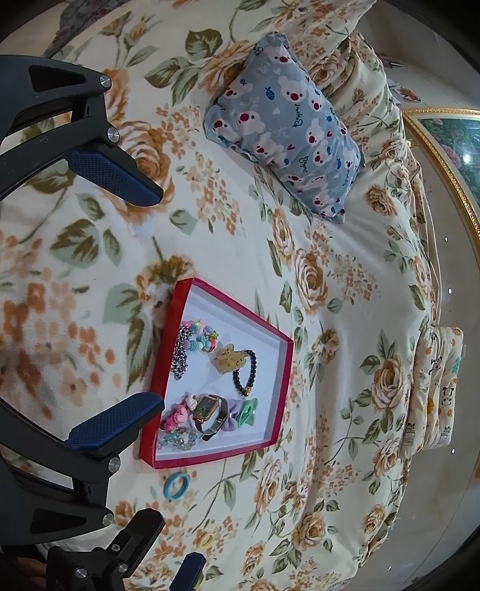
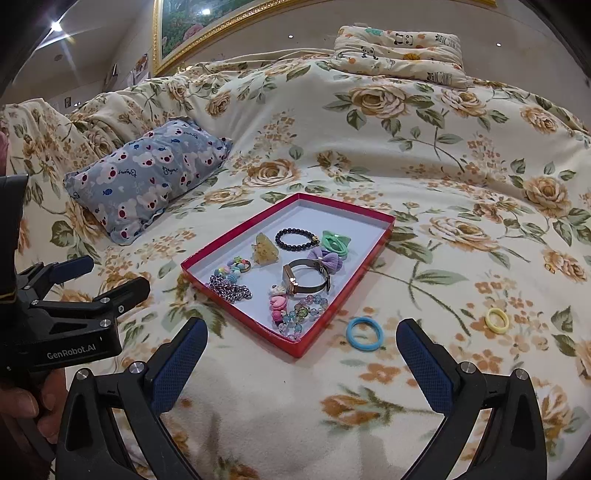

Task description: Organize jewelry

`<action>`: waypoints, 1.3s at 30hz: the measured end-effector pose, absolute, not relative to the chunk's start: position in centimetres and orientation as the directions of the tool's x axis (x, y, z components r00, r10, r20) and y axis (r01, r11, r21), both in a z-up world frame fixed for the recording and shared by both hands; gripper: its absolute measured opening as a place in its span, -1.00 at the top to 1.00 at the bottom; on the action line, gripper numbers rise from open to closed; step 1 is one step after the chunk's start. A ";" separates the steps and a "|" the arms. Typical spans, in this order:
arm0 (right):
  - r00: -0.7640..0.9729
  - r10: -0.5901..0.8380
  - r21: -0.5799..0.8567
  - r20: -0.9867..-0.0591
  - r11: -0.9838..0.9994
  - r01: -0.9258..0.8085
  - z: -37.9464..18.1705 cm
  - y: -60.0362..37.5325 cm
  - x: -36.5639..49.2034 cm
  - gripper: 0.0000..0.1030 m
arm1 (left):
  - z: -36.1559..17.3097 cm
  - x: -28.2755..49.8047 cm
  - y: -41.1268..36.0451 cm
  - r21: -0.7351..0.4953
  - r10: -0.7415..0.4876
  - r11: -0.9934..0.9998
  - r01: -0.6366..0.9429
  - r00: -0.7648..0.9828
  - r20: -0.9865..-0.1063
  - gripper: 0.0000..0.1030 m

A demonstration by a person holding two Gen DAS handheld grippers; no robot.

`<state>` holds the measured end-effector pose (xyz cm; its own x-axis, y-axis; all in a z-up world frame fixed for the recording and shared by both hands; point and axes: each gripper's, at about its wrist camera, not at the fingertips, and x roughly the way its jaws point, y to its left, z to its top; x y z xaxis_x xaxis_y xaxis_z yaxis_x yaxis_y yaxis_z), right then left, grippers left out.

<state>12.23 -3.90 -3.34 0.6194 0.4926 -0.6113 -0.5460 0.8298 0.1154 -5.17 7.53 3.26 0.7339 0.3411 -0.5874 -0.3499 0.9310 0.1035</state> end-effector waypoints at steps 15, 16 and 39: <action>0.610 0.500 0.131 -0.614 0.828 -0.546 -3.5 -3.9 12.3 -1.00 | 3.0 -4.6 7.8 0.105 0.335 0.933 -0.343 0.729 -0.598 -0.99; 0.609 0.501 0.132 -0.615 0.827 -0.546 -3.5 -3.8 12.4 -1.00 | 2.9 -4.6 7.8 0.104 0.334 0.934 -0.342 0.729 -0.598 -0.99; 0.595 0.519 0.153 -0.614 0.818 -0.555 -3.5 -3.4 12.3 -1.00 | 2.7 -4.5 7.9 0.103 0.334 0.934 -0.343 0.728 -0.599 -0.99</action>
<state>12.28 -3.39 -3.52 0.5949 0.5188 -0.6139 -0.5549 0.8177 0.1533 -4.47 7.89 2.71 0.7278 0.3336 -0.5991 -0.3429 0.9337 0.1033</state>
